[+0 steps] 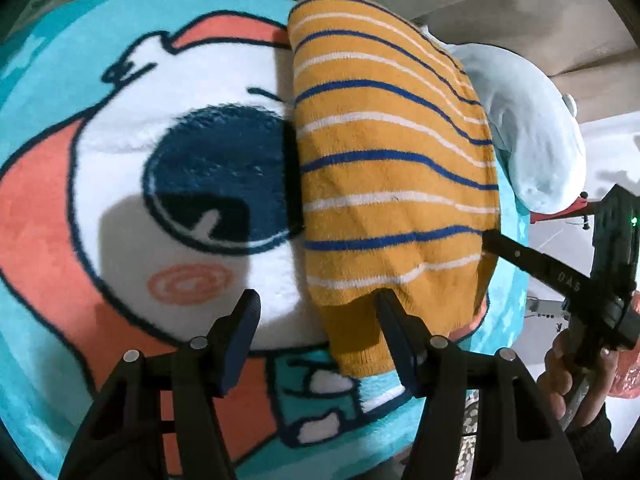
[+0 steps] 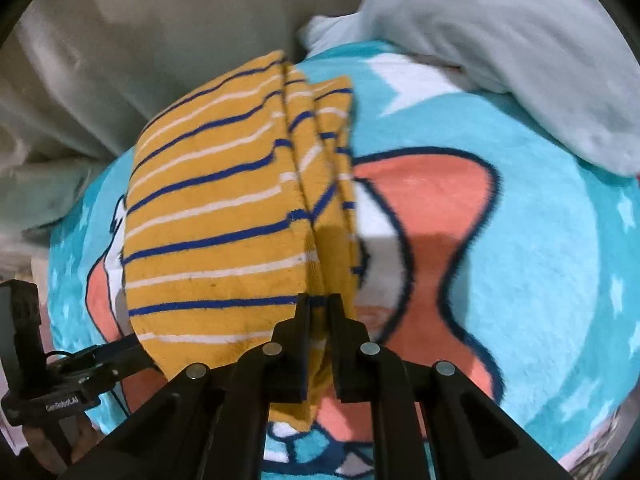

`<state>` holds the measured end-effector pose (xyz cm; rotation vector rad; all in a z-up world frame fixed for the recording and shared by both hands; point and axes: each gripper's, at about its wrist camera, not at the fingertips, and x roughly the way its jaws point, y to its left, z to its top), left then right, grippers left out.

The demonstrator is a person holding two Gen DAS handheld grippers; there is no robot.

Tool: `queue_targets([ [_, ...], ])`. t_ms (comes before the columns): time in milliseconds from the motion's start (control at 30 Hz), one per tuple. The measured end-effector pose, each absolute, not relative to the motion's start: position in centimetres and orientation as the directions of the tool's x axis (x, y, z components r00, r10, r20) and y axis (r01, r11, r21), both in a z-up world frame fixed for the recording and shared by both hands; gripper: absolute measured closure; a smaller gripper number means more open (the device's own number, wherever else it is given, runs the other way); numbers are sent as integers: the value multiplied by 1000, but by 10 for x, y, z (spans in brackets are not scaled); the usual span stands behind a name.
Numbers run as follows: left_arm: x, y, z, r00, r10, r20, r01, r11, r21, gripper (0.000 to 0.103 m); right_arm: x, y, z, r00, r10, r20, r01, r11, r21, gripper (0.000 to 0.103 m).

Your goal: Fold small clothes

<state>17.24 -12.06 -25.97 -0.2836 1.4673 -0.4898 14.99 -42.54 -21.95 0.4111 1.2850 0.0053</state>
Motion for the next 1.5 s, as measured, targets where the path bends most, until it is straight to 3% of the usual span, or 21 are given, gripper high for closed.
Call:
queue_targets([
  [100, 173, -122, -265, 19, -497, -868, 144, 860, -489, 43, 148, -430, -245, 241, 211, -947, 245, 931, 270, 96],
  [233, 176, -117, -254, 23, -563, -826, 106, 823, -558, 41, 146, -444, -238, 293, 313, -903, 276, 877, 394, 90],
  [267, 176, -112, -250, 28, -580, -814, 99, 812, -575, 39, 143, -447, -231, 320, 332, -887, 266, 867, 421, 68],
  [300, 177, -110, -248, 36, -593, -805, 92, 804, -588, 34, 139, -450, -224, 343, 335, -878, 257, 865, 431, 35],
  [333, 177, -108, -243, 50, -604, -795, 89, 796, -599, 28, 134, -455, -217, 366, 334, -868, 253, 862, 439, 25],
  [367, 179, -106, -240, 59, -607, -792, 93, 793, -601, 25, 132, -458, -213, 384, 348, -855, 246, 854, 458, 22],
  [433, 182, -113, -239, 61, -593, -803, 93, 804, -587, 19, 129, -464, -212, 387, 383, -839, 242, 836, 493, 23],
  [667, 197, -134, -273, -40, -573, -819, 52, 817, -574, 19, 132, -465, -262, 276, 509, -815, 319, 751, 578, 24],
  [767, 193, -134, -277, -48, -585, -810, 32, 809, -586, 19, 125, -455, -273, 268, 582, -768, 300, 707, 640, 46],
  [800, 192, -133, -277, -42, -584, -810, 27, 810, -586, 24, 121, -451, -277, 252, 587, -770, 299, 709, 639, 52],
  [867, 191, -136, -281, -52, -589, -806, 12, 807, -591, 43, 115, -447, -284, 236, 586, -775, 308, 711, 632, 57],
  [933, 192, -134, -279, -57, -577, -815, -1, 816, -578, 63, 113, -450, -285, 251, 593, -765, 339, 686, 643, 71],
  [1000, 192, -123, -266, -64, -602, -796, -22, 798, -602, 74, 111, -451, -280, 260, 602, -755, 341, 674, 655, 79],
  [1167, 171, -96, -209, -33, -644, -765, 34, 764, -645, 76, 95, -433, -237, 280, 652, -705, 268, 652, 709, 80],
  [1300, 142, -76, -228, -83, -564, -821, 60, 820, -569, 75, 57, -404, -236, 245, 684, -687, 272, 631, 726, 80],
  [1400, 120, -71, -265, -111, -457, -882, 78, 881, -466, 64, 40, -386, -273, 179, 701, -690, 324, 620, 715, 73],
  [1500, 112, -54, -244, -62, -520, -852, 36, 852, -523, 56, 35, -384, -280, 129, 680, -722, 347, 651, 676, 64],
])
